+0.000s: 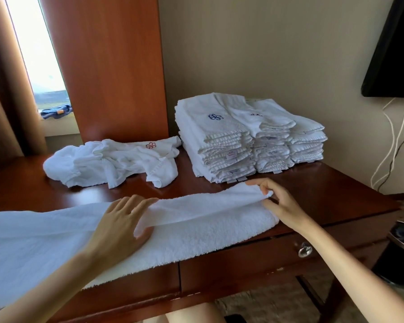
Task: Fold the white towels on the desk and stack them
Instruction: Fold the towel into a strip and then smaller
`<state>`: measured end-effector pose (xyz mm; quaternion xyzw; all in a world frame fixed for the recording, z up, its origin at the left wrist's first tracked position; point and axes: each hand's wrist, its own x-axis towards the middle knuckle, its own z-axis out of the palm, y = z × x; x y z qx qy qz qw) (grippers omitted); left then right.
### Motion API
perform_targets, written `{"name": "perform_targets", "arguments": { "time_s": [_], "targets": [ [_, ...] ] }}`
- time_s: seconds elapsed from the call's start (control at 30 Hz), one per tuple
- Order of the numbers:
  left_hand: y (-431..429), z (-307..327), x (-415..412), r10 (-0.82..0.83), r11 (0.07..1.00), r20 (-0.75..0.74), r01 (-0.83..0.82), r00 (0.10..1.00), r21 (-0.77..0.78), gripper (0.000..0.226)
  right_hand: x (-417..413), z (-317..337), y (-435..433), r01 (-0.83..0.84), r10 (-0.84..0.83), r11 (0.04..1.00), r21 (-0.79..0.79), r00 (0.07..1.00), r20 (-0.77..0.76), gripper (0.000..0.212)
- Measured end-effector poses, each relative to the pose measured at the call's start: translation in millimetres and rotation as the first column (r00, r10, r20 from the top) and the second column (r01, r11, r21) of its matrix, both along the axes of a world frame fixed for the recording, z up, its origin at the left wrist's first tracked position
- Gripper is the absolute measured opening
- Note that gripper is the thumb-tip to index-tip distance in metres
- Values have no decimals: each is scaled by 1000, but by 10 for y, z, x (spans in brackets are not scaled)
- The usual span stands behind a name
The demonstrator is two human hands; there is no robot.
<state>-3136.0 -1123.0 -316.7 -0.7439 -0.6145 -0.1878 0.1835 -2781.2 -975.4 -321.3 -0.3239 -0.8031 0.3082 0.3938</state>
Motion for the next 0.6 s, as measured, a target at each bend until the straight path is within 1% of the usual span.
{"name": "perform_targets", "arguments": {
  "time_s": [0.03,0.07,0.13,0.17,0.2,0.3,0.33,0.4,0.47,0.5,0.53,0.6],
  "targets": [
    [12,0,-3,35,999,43,-34,998,-22,52,2,-11,5,12,-12,1000,3,1000,-20,22],
    [20,3,-6,62,998,66,-60,996,-22,53,23,-24,37,25,-24,1000,10,999,-47,6],
    [18,12,-5,55,998,45,-56,997,23,55,93,-34,72,67,-63,997,39,992,-107,27],
    [12,12,0,26,998,28,-28,999,48,55,143,-34,84,91,-85,995,51,990,-110,31],
    [2,6,9,-7,998,17,6,1000,62,55,188,-41,90,101,-96,993,60,992,-80,30],
    [-12,8,27,-64,997,0,64,998,31,54,229,-71,64,119,-124,990,80,990,63,14],
    [3,0,21,-56,998,-2,56,998,11,54,206,-71,36,123,-134,987,104,986,105,17],
    [37,-33,-9,7,1000,36,-6,999,-29,54,138,-61,-19,93,-132,980,176,966,224,33],
    [64,-52,-61,109,993,110,-103,988,-58,56,55,-69,-41,2,-91,974,228,920,380,41],
    [77,-61,-87,151,987,145,-142,978,-71,57,15,-89,-33,-25,-80,972,233,898,433,39],
    [93,-71,-109,178,983,172,-167,969,-75,58,-24,-107,-12,-21,-86,973,228,888,451,34],
    [150,-65,-141,200,979,192,-190,961,-73,60,-90,-125,58,39,-136,973,225,891,434,25]
  ]
}}
